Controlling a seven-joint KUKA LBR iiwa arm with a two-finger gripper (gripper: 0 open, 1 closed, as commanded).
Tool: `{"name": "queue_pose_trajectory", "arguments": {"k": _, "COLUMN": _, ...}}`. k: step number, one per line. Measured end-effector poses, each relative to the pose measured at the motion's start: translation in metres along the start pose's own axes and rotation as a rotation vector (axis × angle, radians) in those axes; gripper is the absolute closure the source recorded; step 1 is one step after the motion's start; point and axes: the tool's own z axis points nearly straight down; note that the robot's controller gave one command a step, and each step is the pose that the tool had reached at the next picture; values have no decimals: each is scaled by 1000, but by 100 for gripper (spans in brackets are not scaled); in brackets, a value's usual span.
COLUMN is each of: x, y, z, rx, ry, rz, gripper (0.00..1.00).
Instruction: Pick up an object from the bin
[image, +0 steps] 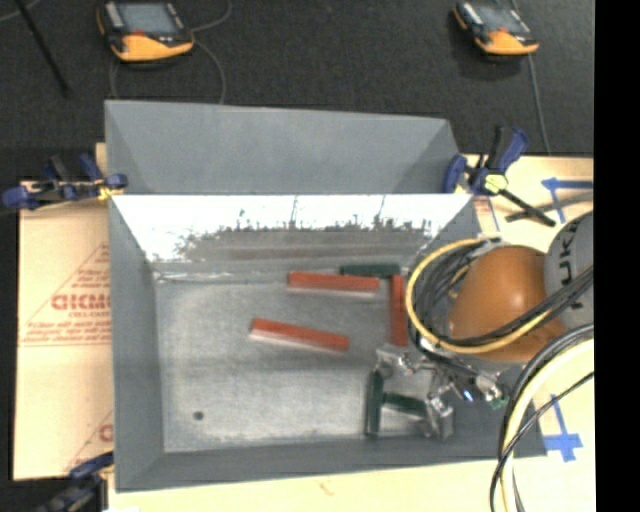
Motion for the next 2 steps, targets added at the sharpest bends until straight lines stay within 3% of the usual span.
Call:
{"name": "queue_pose_trajectory", "arguments": {"k": 1, "x": 3, "y": 1, "z": 1, "rx": -6, "ry": 11, "rz": -3, "gripper": 100}}
{"name": "queue_pose_trajectory", "arguments": {"k": 2, "x": -12, "y": 2, "z": -129, "rx": -4, "ry": 10, "rz": 59, "gripper": 100}}
